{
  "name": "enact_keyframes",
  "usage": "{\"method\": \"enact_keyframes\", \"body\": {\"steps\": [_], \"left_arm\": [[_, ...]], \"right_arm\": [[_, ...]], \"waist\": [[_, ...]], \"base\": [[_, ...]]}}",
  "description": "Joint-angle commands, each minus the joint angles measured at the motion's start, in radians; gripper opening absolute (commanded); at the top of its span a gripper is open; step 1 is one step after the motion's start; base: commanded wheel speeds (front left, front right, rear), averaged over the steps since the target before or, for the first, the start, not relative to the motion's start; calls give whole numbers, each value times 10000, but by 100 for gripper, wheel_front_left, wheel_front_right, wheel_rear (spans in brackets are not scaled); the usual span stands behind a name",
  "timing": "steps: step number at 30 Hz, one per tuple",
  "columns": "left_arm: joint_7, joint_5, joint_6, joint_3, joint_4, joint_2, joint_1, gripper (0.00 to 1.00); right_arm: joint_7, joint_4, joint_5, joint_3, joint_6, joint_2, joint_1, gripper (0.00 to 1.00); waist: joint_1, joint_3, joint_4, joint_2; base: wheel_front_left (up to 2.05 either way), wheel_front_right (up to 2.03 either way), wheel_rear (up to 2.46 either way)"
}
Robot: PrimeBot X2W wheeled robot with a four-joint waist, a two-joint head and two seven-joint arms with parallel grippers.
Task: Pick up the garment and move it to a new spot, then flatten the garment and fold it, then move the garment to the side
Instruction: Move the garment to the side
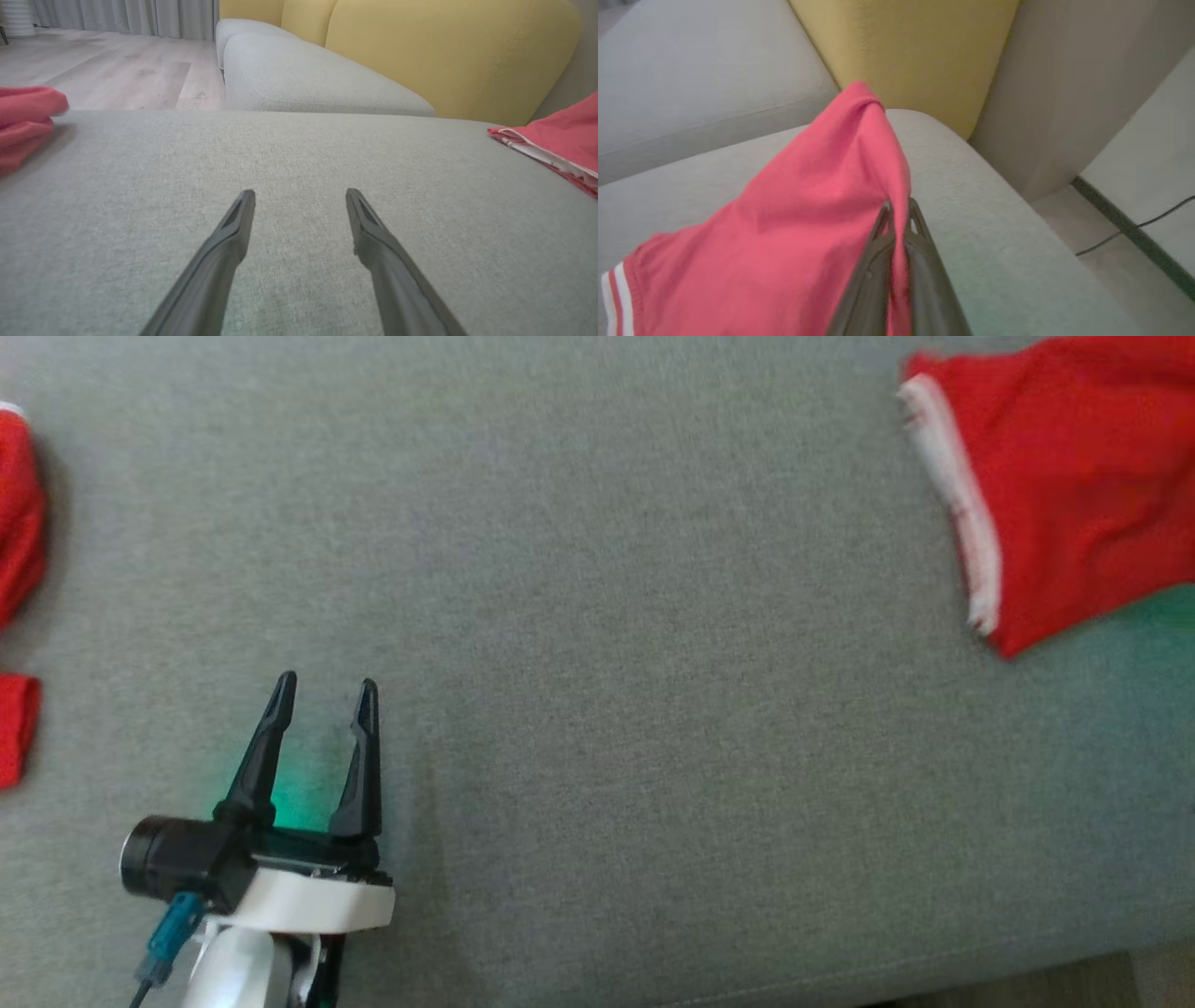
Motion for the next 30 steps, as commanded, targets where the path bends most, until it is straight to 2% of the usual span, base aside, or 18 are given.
{"method": "enact_keyframes", "body": {"steps": [1, 6, 12, 13, 14, 15, 18, 22, 30], "left_arm": [[-95, 71, 16, 244, -346, 237, -38, 100], [-95, 79, 16, 285, -434, 451, 163, 100], [-95, 72, 16, 384, -484, 529, 306, 100], [-95, 79, 16, 385, -493, 534, 299, 100], [-95, 84, 16, 390, -505, 535, 285, 100], [-95, 88, 16, 401, -520, 531, 267, 100], [-95, 92, 16, 452, -531, 512, 213, 100], [-95, 82, 18, 542, -497, 449, 197, 100], [-95, 9, 18, 750, -398, 100, 269, 100]], "right_arm": [[-142, -192, -332, -124, 75, -299, -284, 0], [-329, 67, -2026, -1392, 75, -865, -758, 0], [-234, -362, -3889, -2573, 75, -645, -923, 0], [-237, -439, -4156, -2755, 75, -590, -944, 27], [-272, -529, -4439, -2881, 75, -524, -959, 93], [-322, -633, -4702, -3028, 75, -447, -973, 100], [-714, -900, -5410, -3172, 75, -259, -983, 100], [-1401, -1062, -5812, -3057, 75, 104, -997, 100], [-3031, -1497, -5053, -1667, 75, 757, -326, 100]], "waist": [[-3, 262, -98, 0], [-3, 386, 15, 0], [-3, 393, 80, 0], [-3, 414, 87, 0], [-3, 432, 89, 0], [-3, 451, 83, 0], [-3, 467, 50, 0], [-3, 354, -49, 0], [-3, -515, -19, 0]], "base": [[0, 0, 0], [0, 0, 0], [0, 0, 0], [0, 0, 0], [0, 0, 0], [0, 0, 0], [0, 0, 0], [0, 0, 0], [0, 0, 0]]}}
